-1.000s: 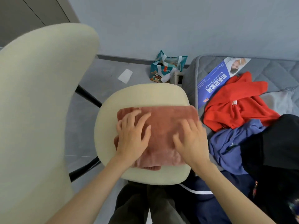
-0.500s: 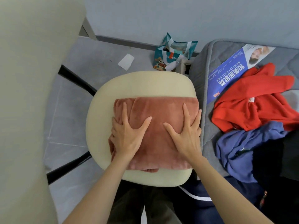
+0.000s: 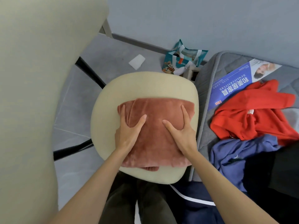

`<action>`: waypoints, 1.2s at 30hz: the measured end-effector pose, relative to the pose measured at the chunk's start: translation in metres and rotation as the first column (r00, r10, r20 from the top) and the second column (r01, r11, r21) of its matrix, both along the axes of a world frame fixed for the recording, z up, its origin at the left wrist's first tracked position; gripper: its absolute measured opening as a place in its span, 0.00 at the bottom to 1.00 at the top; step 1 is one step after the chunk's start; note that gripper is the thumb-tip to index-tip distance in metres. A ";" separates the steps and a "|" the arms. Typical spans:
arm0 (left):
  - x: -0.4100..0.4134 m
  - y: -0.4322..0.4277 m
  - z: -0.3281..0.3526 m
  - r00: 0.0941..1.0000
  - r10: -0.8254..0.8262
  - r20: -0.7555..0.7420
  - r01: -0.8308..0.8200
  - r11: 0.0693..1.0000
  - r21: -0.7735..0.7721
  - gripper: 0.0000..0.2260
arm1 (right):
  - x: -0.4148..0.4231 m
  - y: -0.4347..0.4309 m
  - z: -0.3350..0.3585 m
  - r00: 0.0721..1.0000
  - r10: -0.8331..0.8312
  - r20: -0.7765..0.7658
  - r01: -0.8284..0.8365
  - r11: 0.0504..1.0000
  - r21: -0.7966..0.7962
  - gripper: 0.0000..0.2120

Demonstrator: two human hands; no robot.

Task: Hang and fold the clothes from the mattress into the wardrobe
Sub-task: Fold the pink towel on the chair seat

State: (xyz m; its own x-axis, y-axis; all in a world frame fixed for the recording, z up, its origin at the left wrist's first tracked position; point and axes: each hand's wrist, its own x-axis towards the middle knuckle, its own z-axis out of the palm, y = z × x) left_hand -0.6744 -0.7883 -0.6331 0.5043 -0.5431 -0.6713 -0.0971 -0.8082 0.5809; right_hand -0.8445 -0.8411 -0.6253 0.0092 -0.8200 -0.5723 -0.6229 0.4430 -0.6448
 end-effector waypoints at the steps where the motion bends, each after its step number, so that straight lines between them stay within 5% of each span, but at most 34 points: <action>1: -0.001 0.002 0.009 1.000 0.026 -0.016 -0.026 1.000 -0.016 0.42 | -0.001 -0.001 0.009 1.000 0.001 0.014 -0.001 1.000 -0.003 0.41; 16: 0.013 0.084 0.241 0.984 0.177 0.023 -0.153 0.899 -0.411 0.39 | 0.016 0.050 0.227 0.951 0.196 0.240 -0.109 0.936 -0.334 0.39; 25: 0.058 0.247 0.355 0.934 0.336 0.125 -0.203 0.784 -0.587 0.38 | 0.076 0.186 0.342 0.862 0.404 0.306 -0.194 0.822 -0.536 0.37; 36: 0.143 0.506 0.452 0.716 0.680 0.157 -0.398 0.583 -0.709 0.40 | 0.213 0.390 0.435 0.508 0.762 0.402 -0.472 0.636 -0.610 0.39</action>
State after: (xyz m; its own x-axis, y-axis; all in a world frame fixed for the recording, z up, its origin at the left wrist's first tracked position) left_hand -0.5312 -0.2827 -0.1816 0.9621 -0.2726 0.0025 -0.0813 -0.2780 0.9571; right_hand -0.6314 -0.4514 -0.1903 0.8043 -0.5833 0.1132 -0.0608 -0.2703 -0.9609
